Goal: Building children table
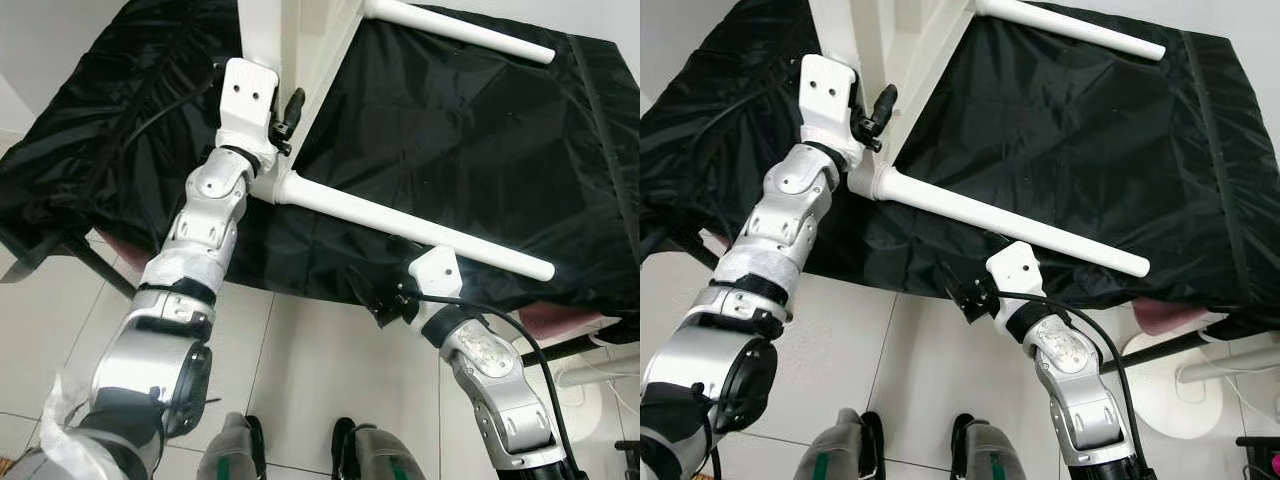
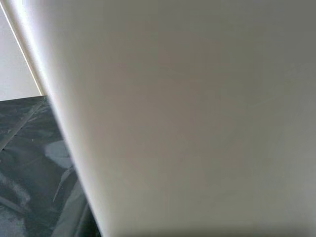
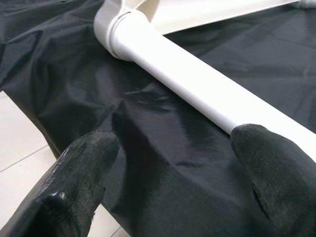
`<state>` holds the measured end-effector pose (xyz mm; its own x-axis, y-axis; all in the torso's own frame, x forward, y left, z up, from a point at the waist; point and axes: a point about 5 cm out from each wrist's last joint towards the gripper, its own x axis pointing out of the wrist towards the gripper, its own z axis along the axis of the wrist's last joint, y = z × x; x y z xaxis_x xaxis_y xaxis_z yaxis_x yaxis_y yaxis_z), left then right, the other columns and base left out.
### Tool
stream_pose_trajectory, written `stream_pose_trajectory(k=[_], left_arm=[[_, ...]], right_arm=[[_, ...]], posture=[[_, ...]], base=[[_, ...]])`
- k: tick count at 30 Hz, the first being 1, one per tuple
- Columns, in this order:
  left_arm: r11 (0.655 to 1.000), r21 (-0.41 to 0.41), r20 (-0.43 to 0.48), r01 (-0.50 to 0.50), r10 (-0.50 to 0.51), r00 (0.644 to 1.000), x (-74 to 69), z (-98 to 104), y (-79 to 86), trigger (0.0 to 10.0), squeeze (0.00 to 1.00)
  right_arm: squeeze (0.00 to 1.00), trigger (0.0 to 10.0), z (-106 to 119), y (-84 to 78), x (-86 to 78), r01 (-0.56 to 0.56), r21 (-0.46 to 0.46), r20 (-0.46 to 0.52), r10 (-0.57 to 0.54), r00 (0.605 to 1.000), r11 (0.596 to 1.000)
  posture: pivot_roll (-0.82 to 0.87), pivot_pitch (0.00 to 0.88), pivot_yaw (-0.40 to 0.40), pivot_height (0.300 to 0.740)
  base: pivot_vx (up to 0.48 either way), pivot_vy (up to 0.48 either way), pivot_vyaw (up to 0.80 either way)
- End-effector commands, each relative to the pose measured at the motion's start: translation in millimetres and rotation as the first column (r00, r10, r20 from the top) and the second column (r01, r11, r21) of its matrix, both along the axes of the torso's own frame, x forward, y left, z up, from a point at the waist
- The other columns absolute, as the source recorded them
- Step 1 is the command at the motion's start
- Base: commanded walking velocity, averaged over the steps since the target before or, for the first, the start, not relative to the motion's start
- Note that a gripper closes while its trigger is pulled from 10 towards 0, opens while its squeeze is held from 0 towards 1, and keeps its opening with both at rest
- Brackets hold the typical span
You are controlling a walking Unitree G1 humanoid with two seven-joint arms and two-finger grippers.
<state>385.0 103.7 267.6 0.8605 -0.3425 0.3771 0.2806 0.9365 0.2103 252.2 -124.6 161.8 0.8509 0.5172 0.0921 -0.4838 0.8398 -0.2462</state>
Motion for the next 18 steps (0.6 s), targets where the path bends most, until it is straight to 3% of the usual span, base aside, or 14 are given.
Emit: stream_pose_trajectory(k=[1, 7, 18], left_arm=[[0.985, -0.063, 0.008, -0.159, 0.16, 0.987, -2.3, -3, 20.3, 0.0, 0.0], [0.974, -0.059, 0.009, -0.219, 0.22, 0.976, -9.8, -10, 30.3, 0.0, 0.0], [0.933, -0.08, -0.001, -0.35, 0.351, 0.936, -26.7, -16, 64.7, 0.0, 0.0]], right_arm=[[0.0, 10.0, -2, -0.7, -2.5, 0.003, 0.007, -0.011, -0.003, 1.0, 1.0], [0.0, 10.0, -1, -0.7, -1.7, 0.001, 0.006, -0.012, -0.001, 1.0, 1.0], [0.0, 10.0, 0, -2.3, 2.7, -0.013, -0.006, -0.01, 0.013, 1.0, 1.0]], posture=[[-0.11, 0.218, -0.003, 0.74], [-0.1, 0.215, -0.012, 0.74], [-0.1, 0.208, -0.036, 0.74]], base=[[0.0, 0.0, 0.0], [0.0, 0.0, 0.0], [0.0, 0.0, 0.0]])
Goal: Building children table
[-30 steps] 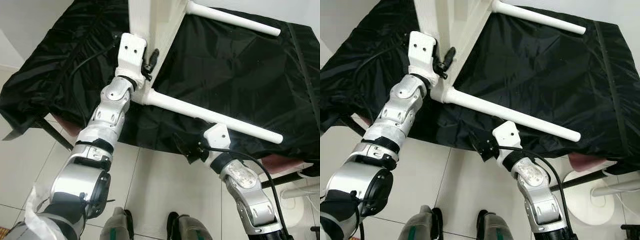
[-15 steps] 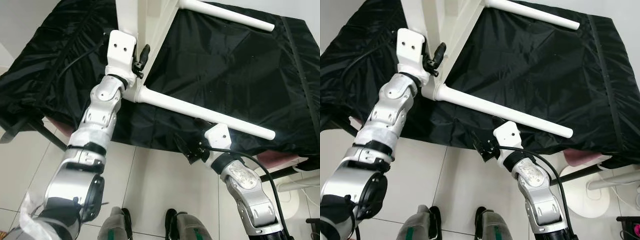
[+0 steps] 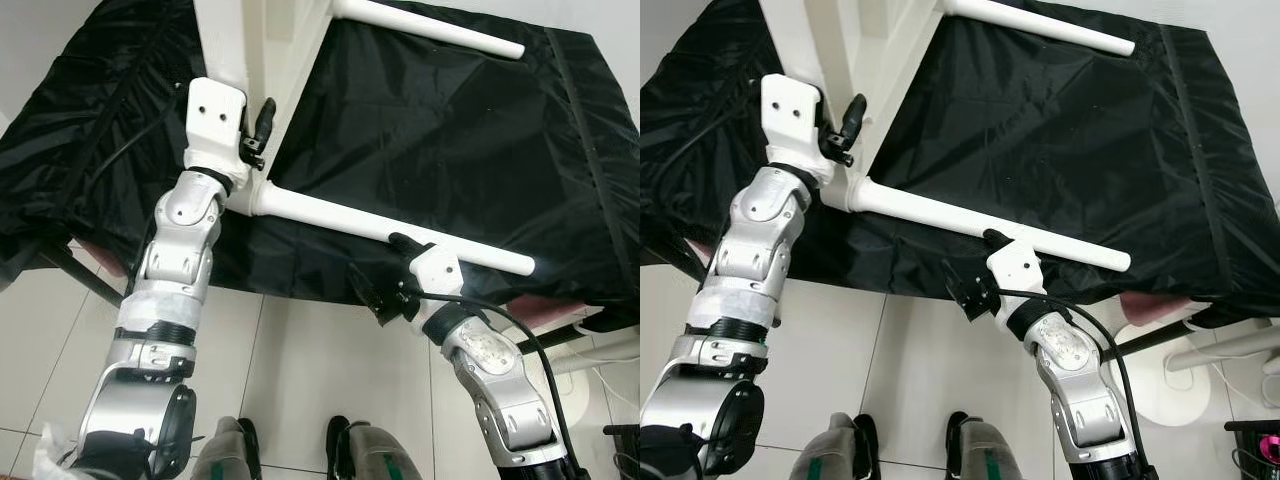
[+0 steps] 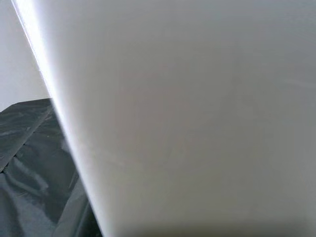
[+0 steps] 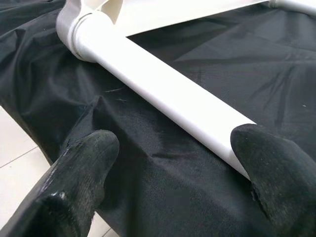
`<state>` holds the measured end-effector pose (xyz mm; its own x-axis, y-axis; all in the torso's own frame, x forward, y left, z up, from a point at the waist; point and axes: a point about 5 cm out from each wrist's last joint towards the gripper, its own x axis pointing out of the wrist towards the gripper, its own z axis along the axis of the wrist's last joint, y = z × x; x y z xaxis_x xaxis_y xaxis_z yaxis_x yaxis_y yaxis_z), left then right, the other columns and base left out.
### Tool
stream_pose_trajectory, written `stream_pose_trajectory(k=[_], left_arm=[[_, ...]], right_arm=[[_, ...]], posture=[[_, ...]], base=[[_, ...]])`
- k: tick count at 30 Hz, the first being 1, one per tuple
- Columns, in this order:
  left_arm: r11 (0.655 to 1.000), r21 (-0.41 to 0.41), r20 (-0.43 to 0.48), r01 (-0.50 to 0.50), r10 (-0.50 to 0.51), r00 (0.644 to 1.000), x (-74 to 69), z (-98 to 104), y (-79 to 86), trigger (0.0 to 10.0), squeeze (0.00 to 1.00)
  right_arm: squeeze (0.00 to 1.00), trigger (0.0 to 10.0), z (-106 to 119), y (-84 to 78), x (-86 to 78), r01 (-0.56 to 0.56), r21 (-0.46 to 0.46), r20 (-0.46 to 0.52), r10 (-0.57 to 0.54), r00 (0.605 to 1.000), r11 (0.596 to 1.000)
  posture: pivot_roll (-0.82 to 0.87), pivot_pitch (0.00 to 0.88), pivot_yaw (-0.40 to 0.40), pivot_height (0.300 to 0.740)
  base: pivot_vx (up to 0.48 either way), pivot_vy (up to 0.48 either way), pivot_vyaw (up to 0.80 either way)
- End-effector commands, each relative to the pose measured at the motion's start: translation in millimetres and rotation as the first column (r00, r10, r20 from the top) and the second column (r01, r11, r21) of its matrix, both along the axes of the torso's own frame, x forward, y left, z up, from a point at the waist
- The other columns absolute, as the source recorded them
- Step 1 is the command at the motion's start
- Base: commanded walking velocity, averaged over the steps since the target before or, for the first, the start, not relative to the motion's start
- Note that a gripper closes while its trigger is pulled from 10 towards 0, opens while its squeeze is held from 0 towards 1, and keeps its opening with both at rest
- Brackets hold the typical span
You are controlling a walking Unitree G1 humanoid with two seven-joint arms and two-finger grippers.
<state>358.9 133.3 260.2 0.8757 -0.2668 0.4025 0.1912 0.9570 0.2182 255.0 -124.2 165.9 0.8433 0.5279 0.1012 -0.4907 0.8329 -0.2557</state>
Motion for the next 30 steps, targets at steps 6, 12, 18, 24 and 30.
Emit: stream_pose_trajectory(k=[6, 12, 18, 24, 30], left_arm=[[0.935, -0.093, -0.023, -0.341, 0.34, 0.94, -10.0, -7, 56.4, 0.0, 0.0], [0.911, -0.07, -0.013, -0.407, 0.407, 0.913, -18.3, -4, 75.6, 0.0, 0.0], [0.9, -0.05, -0.005, -0.432, 0.433, 0.902, -21.7, -2, 86.4, 0.0, 0.0], [0.904, -0.028, -0.001, -0.427, 0.427, 0.904, -24.3, -2, 86.2, 0.0, 0.0], [0.906, -0.024, -0.002, -0.423, 0.423, 0.906, -23.6, -2, 88.7, 0.0, 0.0]], right_arm=[[0.0, 10.0, -3, -2.8, 1.9, -0.012, -0.009, -0.019, 0.012, 1.0, 1.0], [0.0, 10.0, -1, -4.6, 3.6, -0.016, -0.015, -0.016, 0.016, 1.0, 1.0], [0.0, 10.0, -1, -5.2, 3.7, -0.019, -0.017, -0.017, 0.018, 1.0, 1.0], [0.0, 10.0, -1, -5.4, 5.1, -0.023, -0.019, -0.016, 0.023, 1.0, 1.0], [0.0, 10.0, -1, -5.2, 5.3, -0.025, -0.023, -0.014, 0.024, 1.0, 0.999]], posture=[[-0.1, 0.2, -0.05, 0.74], [-0.1, 0.197, -0.057, 0.74], [-0.1, 0.196, -0.061, 0.74], [-0.1, 0.194, -0.063, 0.74], [-0.09, 0.192, -0.066, 0.74]], base=[[0.0, 0.0, 0.0], [0.0, 0.0, 0.0], [0.0, 0.0, 0.0], [0.0, 0.0, 0.0], [0.0, 0.0, 0.0]])
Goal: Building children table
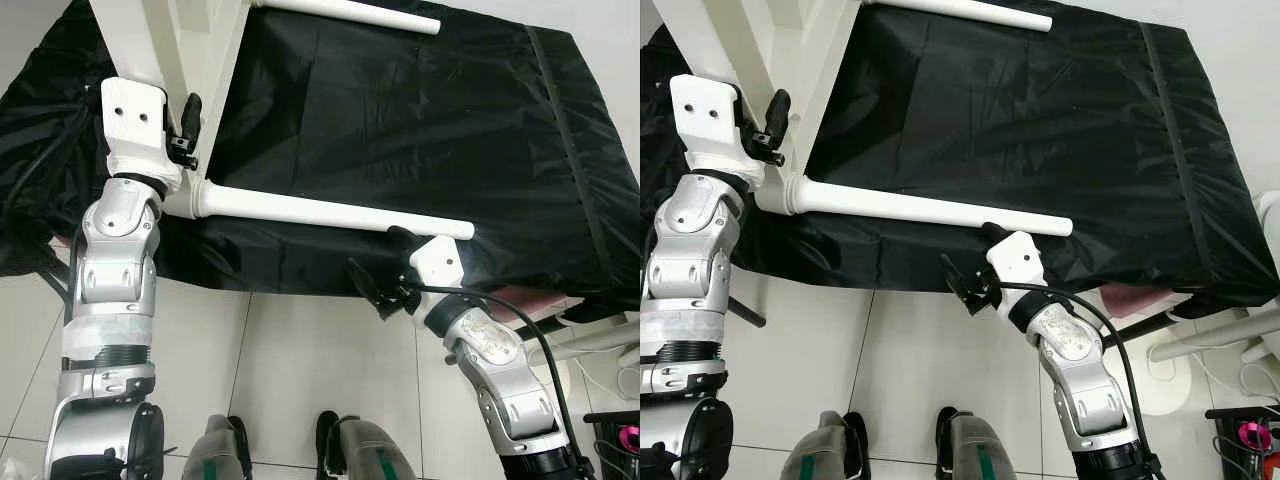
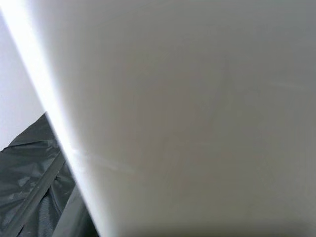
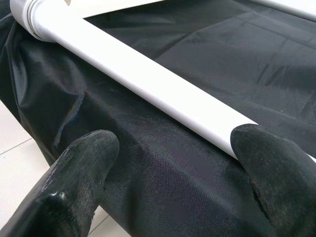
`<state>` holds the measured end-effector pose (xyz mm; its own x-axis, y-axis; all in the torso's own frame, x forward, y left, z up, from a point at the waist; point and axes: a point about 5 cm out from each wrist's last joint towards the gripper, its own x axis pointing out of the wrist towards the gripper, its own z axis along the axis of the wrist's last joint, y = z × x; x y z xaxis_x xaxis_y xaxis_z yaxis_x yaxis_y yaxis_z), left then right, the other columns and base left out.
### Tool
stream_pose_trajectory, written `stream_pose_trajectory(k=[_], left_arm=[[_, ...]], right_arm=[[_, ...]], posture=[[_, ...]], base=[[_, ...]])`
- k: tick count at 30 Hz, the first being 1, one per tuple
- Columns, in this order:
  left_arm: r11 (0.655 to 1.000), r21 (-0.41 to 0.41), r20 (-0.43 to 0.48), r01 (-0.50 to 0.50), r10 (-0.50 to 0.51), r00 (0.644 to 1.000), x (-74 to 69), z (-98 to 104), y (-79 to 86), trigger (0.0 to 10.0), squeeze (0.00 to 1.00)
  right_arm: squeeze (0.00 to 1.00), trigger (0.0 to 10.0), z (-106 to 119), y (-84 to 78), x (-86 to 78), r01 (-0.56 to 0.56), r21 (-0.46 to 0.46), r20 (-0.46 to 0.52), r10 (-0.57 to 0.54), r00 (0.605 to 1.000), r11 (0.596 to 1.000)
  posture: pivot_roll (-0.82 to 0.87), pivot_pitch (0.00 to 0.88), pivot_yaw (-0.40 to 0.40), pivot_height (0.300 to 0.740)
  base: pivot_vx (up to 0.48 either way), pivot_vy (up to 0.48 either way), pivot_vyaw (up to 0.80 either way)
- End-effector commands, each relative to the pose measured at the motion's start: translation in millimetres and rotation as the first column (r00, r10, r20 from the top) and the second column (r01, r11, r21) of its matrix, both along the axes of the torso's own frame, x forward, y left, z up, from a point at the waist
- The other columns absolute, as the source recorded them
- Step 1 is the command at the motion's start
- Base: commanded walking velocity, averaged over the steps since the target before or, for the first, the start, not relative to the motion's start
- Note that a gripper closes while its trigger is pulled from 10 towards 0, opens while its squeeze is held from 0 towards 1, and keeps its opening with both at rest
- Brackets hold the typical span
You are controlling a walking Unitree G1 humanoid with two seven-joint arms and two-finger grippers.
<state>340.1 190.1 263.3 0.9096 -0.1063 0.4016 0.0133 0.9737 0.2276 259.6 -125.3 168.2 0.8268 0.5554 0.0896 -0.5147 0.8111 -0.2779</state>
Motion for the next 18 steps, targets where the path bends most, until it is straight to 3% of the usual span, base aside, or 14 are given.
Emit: stream_pose_trajectory(k=[1, 2, 3, 6, 7, 12, 13, 18], left_arm=[[0.968, -0.034, 0.003, -0.25, 0.25, 0.968, -4.8, -5, 31.9, 0.0, 0.0], [0.971, -0.022, 0.001, -0.237, 0.237, 0.971, -3.6, -6, 31.9, 0.0, 0.0], [0.977, -0.002, 0.001, -0.215, 0.215, 0.977, -1.8, -5, 30.8, 4.4, 0.0], [0.978, 0.003, 0.002, -0.207, 0.207, 0.978, -1.3, -5, 30.3, 4.4, 0.0], [0.98, 0.006, -0.003, -0.199, 0.199, 0.98, -0.5, -5, 29.4, 10.0, 0.0], [0.99, 0.004, -0.016, -0.143, 0.143, 0.99, -0.2, -8, 22.0, 10.0, 0.0], [0.993, -0.016, -0.012, -0.119, 0.119, 0.993, -1.1, -7, 20.2, 10.0, 1.0], [0.994, -0.021, -0.006, -0.107, 0.107, 0.994, -3.6, -6, 18.0, 10.0, 1.0]], right_arm=[[0.0, 10.0, -3, -4.2, 0.7, 0.006, 0.002, -0.016, -0.006, 1.0, 1.0], [0.0, 10.0, -3, -3.9, 0.6, 0.005, 0.002, -0.017, -0.005, 1.0, 1.0], [0.0, 10.0, -4, -3.7, 0.6, 0.002, 0.001, -0.019, -0.002, 1.0, 1.0], [0.0, 10.0, -4, -3.6, 0.7, 0.001, 0.001, -0.019, -0.001, 1.0, 1.0], [0.0, 10.0, -4, -3.9, 0.7, 0.001, 0.0, -0.02, -0.001, 1.0, 1.0], [0.0, 10.0, -4, -3.6, -0.6, 0.0, 0.001, -0.02, 0.0, 1.0, 1.0], [0.0, 10.0, -4, -3.5, -0.8, 0.001, 0.001, -0.021, -0.001, 1.0, 1.0], [0.0, 10.0, -5, -3.0, -1.8, -0.001, 0.002, -0.022, 0.001, 1.0, 1.0]], posture=[[-0.09, 0.192, -0.066, 0.74], [-0.09, 0.194, -0.066, 0.74], [-0.09, 0.194, -0.065, 0.74], [-0.09, 0.194, -0.065, 0.74], [-0.09, 0.195, -0.066, 0.74], [-0.09, 0.194, -0.063, 0.74], [-0.09, 0.192, -0.061, 0.74], [-0.09, 0.191, -0.061, 0.74]], base=[[0.0, 0.0, 0.0], [0.0, 0.0, 0.0], [0.0, 0.0, 0.0], [0.0, 0.0, 0.0], [0.0, 0.0, 0.0], [0.0, 0.0, 0.0], [0.0, 0.0, 0.0], [0.0, 0.0, 0.0]])
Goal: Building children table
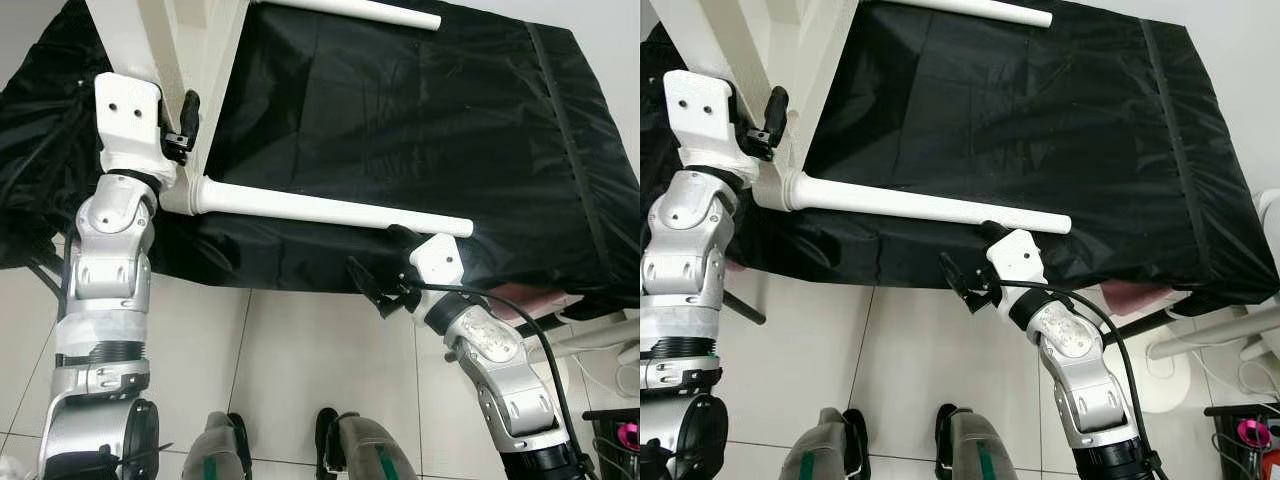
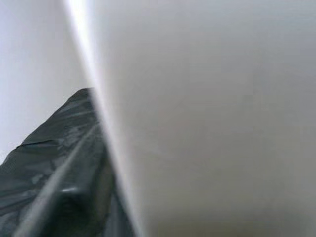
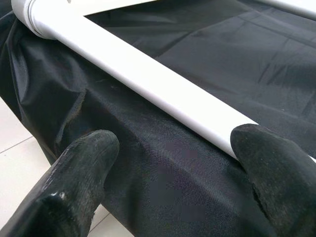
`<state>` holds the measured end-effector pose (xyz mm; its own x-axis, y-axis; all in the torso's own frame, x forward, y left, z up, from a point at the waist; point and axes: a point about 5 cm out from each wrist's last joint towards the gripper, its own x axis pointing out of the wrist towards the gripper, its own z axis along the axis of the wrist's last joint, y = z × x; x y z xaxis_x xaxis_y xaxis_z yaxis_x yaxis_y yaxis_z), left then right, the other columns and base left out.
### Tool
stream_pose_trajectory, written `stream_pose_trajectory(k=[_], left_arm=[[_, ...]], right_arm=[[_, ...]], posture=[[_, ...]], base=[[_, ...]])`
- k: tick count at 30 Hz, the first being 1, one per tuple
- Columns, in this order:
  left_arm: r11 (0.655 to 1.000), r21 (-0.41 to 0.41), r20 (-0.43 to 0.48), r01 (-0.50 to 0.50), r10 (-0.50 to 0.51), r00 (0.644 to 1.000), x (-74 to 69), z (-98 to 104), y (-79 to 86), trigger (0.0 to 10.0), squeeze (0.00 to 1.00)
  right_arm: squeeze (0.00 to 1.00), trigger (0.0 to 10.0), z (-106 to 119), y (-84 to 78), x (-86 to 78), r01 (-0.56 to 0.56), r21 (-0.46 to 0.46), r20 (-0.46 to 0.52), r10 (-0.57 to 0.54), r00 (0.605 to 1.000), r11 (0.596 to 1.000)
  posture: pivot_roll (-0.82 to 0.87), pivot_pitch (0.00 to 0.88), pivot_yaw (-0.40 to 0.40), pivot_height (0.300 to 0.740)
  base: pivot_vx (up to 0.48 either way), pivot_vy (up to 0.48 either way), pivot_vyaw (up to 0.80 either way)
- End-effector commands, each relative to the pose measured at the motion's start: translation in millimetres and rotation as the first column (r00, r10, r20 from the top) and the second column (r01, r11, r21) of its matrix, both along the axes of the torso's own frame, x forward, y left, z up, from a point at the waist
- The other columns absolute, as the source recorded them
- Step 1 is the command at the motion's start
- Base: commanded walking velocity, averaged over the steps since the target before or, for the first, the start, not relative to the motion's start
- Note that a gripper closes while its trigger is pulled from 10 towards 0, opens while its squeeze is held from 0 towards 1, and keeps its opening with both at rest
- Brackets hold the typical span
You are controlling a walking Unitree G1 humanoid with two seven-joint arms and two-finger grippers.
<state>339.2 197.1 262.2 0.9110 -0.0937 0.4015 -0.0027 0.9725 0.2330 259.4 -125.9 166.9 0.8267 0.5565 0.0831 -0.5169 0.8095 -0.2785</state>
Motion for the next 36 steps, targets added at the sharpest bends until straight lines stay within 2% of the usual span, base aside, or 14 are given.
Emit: stream_pose_trajectory(k=[1, 3, 4, 6, 7, 13, 15, 21, 24, 27, 36], left_arm=[[0.995, -0.023, -0.007, -0.094, 0.094, 0.996, -3.0, -5, 10.8, 10.0, 1.0], [0.996, -0.01, -0.002, -0.087, 0.087, 0.996, -5.2, -7, 6.8, 10.0, 1.0], [0.996, -0.014, 0.002, -0.085, 0.085, 0.996, -6.5, -7, 4.8, 10.0, 0.29], [0.996, -0.014, 0.002, -0.085, 0.085, 0.996, -6.5, -7, 4.8, 10.0, 0.29], [0.996, -0.023, 0.003, -0.083, 0.084, 0.996, -7.9, -8, 3.0, 10.0, 0.0], [0.997, -0.067, 0.019, -0.04, 0.041, 0.999, -22.9, -14, -13.7, 10.0, 0.0], [0.997, -0.079, 0.031, -0.009, 0.012, 0.999, -34.4, -16, -21.4, 10.0, 0.0], [0.998, -0.058, 0.016, 0.003, -0.002, 1.0, -49.7, -22, -26.1, 10.0, 0.0], [0.999, -0.04, 0.003, -0.001, 0.001, 1.0, -58.2, -25, -23.9, 10.0, 0.0], [0.999, -0.01, -0.009, -0.04, 0.04, 0.999, -66.4, -26, -14.3, 10.0, 0.0], [0.994, 0.054, -0.022, -0.091, 0.092, 0.996, -80.8, -26, -4.2, 10.0, 0.0]], right_arm=[[0.0, 10.0, -4, -2.3, -1.7, 0.0, 0.007, -0.017, 0.0, 1.0, 1.0], [0.0, 10.0, -4, -1.8, -2.0, -0.004, 0.007, -0.019, 0.004, 1.0, 1.0], [0.0, 10.0, -4, -1.6, -1.9, -0.006, 0.006, -0.02, 0.007, 1.0, 1.0], [0.0, 10.0, -4, -1.6, -1.9, -0.006, 0.006, -0.02, 0.007, 1.0, 1.0], [0.0, 10.0, -4, -1.5, -2.1, -0.008, 0.005, -0.02, 0.009, 1.0, 1.0], [0.0, 10.0, -5, 0.1, -1.5, -0.018, 0.005, -0.022, 0.018, 1.0, 1.0], [0.0, 10.0, -5, 0.7, -2.3, -0.026, 0.005, -0.026, 0.026, 0.999, 1.0], [0.0, 10.0, -6, 0.9, -2.8, -0.038, 0.002, -0.031, 0.038, 0.999, 0.999], [0.0, 10.0, -7, 1.9, -2.8, -0.049, 0.002, -0.034, 0.049, 0.998, 0.999], [0.0, 10.0, -8, 4.9, -2.6, -0.071, 0.005, -0.041, 0.071, 0.997, 0.997], [0.0, 10.0, -12, 7.3, -1.8, -0.102, -0.001, -0.052, 0.102, 0.993, 0.995]], posture=[[-0.09, 0.191, -0.061, 0.74], [-0.08, 0.194, -0.064, 0.74], [-0.08, 0.194, -0.064, 0.74], [-0.08, 0.194, -0.064, 0.74], [-0.08, 0.195, -0.064, 0.74], [-0.08, 0.196, -0.067, 0.74], [-0.07, 0.194, -0.073, 0.74], [-0.05, 0.19, -0.08, 0.74], [-0.03, 0.183, -0.087, 0.74], [-0.02, 0.18, -0.094, 0.74], [0.01, 0.16, -0.111, 0.74]], base=[[0.0, 0.0, 0.0], [0.0, 0.0, 0.0], [0.0, 0.0, 0.0], [0.0, 0.0, 0.0], [0.0, 0.0, 0.0], [0.0, 0.0, 0.0], [0.0, 0.0, 0.0], [0.0, 0.0, 0.0], [0.0, 0.0, 0.0], [0.0, 0.0, 0.0], [0.0, 0.0, 0.0]])
